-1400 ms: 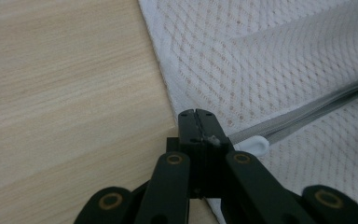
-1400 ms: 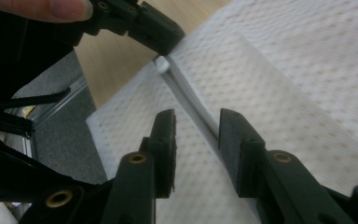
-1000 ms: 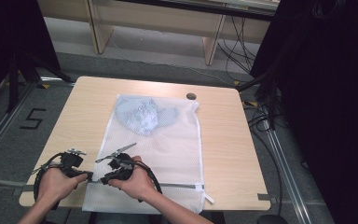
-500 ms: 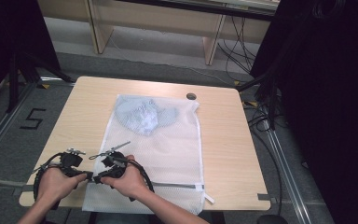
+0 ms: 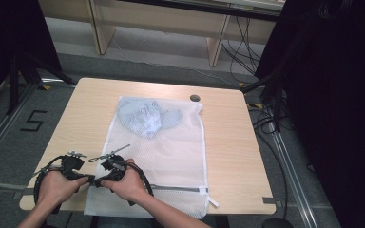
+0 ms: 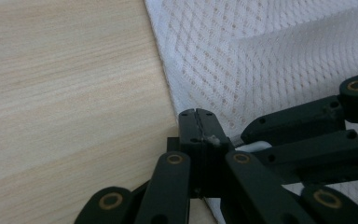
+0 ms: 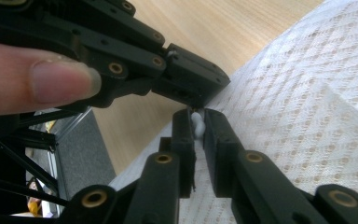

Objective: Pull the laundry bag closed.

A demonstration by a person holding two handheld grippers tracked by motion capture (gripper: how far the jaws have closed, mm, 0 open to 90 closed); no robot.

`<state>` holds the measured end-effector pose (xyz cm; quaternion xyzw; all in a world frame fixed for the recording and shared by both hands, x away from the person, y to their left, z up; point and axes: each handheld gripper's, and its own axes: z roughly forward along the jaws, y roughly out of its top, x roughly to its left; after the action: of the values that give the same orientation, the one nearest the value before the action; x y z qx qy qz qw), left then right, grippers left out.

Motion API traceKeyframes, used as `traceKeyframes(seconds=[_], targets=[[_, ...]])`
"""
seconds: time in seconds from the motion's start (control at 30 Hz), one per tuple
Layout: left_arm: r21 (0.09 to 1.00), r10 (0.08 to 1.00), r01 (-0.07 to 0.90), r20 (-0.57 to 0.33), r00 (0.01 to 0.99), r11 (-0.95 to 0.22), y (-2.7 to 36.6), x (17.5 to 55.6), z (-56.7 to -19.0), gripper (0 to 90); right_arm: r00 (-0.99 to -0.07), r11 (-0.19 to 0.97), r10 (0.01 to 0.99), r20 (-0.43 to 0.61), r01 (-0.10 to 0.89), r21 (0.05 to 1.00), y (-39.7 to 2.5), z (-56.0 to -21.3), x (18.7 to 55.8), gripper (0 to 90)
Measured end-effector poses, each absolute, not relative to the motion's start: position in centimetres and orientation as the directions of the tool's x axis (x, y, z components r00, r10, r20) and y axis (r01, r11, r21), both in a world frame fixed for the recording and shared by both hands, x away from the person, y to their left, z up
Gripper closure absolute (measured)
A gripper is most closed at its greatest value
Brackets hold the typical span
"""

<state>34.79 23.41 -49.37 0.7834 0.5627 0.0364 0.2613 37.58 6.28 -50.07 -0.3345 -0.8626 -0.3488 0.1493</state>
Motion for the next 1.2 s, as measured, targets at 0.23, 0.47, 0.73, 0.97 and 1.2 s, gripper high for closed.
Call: traceKeyframes(seconds=[0.23, 0.47, 0.73, 0.97, 1.2], targets=[[0.453, 0.901, 0.860, -0.231, 0.367, -0.234, 23.3, 34.8, -49.4, 89.7, -0.754, 0.549, 0.461, 0.468, 0.657, 0.517, 6.4, -50.2, 37.6, 84.7], [0.461, 0.907, 0.861, -0.231, 0.351, -0.216, 23.2, 34.8, -49.5, 89.7, -0.736, 0.541, 0.489, 0.468, 0.677, 0.499, 6.6, -50.1, 37.6, 84.0], [0.475, 0.899, 0.841, -0.198, 0.390, -0.261, 23.0, 34.7, -49.5, 89.7, -0.719, 0.531, 0.502, 0.481, 0.695, 0.485, 6.6, -50.1, 37.2, 86.8], [0.455, 0.895, 0.845, -0.193, 0.401, -0.281, 22.9, 34.6, -49.4, 89.8, -0.708, 0.520, 0.530, 0.466, 0.706, 0.481, 6.1, -50.1, 37.1, 86.9], [0.459, 0.889, 0.837, -0.186, 0.419, -0.299, 23.0, 34.6, -49.4, 89.9, -0.704, 0.521, 0.533, 0.469, 0.710, 0.474, 5.6, -50.1, 37.1, 86.9]])
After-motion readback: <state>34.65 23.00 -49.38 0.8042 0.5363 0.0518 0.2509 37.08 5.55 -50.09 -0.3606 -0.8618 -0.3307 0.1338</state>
